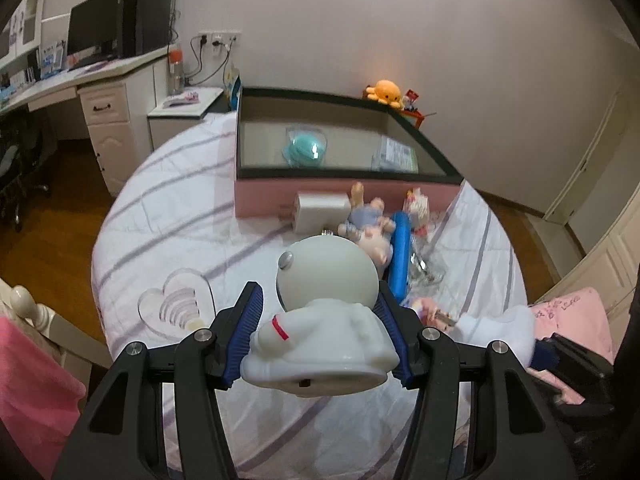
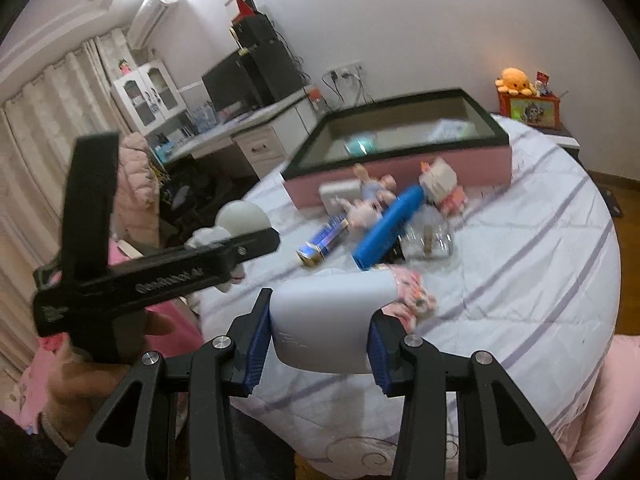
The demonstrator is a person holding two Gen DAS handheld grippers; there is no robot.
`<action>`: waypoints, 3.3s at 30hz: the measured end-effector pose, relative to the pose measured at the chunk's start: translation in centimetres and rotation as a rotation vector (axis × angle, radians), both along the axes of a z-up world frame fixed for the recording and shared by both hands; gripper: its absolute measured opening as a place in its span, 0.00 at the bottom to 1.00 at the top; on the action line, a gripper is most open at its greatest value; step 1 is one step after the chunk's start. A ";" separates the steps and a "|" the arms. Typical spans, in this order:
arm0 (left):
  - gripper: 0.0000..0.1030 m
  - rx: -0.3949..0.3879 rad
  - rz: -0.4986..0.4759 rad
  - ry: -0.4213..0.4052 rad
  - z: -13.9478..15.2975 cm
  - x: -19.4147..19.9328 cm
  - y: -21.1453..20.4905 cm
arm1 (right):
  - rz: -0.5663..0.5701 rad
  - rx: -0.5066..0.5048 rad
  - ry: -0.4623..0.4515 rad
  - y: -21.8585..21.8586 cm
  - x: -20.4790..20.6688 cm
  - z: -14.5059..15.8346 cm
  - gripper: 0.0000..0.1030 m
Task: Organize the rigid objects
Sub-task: 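Place the astronaut and white cup into the pink box, opening both grippers, then withdraw both tools and approach the blue tube box and pink block figure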
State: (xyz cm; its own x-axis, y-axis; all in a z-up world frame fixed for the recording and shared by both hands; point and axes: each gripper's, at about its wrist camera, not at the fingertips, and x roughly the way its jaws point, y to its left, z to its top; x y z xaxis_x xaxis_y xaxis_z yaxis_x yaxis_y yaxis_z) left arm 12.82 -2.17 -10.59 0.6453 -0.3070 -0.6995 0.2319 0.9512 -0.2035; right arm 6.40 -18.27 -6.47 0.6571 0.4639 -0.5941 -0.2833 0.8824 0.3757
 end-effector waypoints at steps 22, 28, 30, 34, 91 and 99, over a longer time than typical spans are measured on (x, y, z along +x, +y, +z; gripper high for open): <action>0.55 0.054 0.023 -0.059 5.6 21.7 -3.4 | -0.054 -0.075 -0.095 -4.9 23.6 7.1 0.42; 0.55 0.097 0.009 0.022 2.6 27.1 -5.4 | -0.066 -0.074 0.003 -5.7 29.1 4.5 0.42; 0.56 0.109 0.001 0.050 1.6 28.2 -6.1 | -0.066 -0.078 0.046 -5.6 30.6 3.4 0.42; 0.56 0.162 -0.010 0.109 -0.6 29.9 -7.3 | -0.077 -0.085 0.120 -5.7 32.9 1.4 0.42; 1.00 0.132 0.206 -0.246 10.4 -6.7 2.3 | -0.225 -0.076 -0.154 -1.9 -0.1 8.9 1.00; 1.00 0.117 0.219 -0.225 9.4 -8.4 2.7 | -0.238 -0.063 -0.151 -2.4 -2.4 8.6 1.00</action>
State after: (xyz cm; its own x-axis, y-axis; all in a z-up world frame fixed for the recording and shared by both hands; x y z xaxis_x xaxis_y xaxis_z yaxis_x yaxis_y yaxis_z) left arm 4.47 0.53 -1.15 0.8295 -0.0696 -0.5541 0.0459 0.9973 -0.0566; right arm 4.02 -20.67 2.10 0.8265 0.2511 -0.5038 -0.1137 0.9510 0.2874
